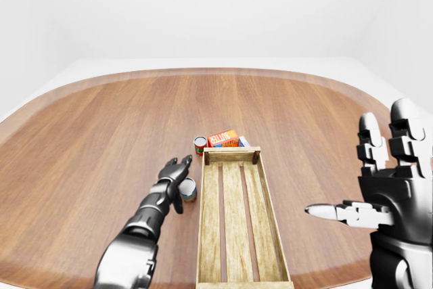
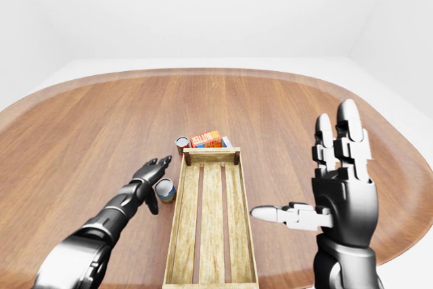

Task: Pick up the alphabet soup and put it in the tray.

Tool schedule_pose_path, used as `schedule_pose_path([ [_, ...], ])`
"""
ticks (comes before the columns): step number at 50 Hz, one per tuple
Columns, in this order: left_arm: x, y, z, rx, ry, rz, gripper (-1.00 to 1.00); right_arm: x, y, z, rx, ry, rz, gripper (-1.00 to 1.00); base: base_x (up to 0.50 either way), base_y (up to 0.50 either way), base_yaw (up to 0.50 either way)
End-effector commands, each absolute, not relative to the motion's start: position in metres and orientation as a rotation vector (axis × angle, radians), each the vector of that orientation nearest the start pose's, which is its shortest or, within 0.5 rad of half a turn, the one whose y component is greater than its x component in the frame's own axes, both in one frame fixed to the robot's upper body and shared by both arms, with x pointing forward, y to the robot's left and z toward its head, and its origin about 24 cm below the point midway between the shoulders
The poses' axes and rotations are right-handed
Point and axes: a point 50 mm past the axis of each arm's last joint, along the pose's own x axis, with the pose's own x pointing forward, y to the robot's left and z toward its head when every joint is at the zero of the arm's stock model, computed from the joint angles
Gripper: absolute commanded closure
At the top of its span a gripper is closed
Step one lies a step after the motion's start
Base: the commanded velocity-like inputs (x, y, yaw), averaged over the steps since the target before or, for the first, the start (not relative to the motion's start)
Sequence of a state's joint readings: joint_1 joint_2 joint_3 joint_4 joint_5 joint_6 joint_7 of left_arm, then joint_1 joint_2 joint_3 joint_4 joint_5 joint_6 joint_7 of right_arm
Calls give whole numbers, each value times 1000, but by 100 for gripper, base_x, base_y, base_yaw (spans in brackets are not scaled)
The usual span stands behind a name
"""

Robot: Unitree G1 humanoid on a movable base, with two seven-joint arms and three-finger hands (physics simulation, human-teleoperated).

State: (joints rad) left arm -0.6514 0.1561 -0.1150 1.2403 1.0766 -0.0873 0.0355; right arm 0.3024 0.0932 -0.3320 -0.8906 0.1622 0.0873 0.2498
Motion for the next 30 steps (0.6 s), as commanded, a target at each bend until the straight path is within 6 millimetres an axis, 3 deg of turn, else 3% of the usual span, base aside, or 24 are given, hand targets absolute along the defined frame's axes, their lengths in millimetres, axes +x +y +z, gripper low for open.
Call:
schedule_pose_path([
  [1, 325, 155, -36, 1283, 422, -431, -100, 152, -204, 169, -39, -512, -111, -100, 0, 0, 0],
  [30, 322, 152, -41, 1276, 434, -440, -98, 153, -202, 169, -41, -506, -108, -100, 0, 0, 0],
])
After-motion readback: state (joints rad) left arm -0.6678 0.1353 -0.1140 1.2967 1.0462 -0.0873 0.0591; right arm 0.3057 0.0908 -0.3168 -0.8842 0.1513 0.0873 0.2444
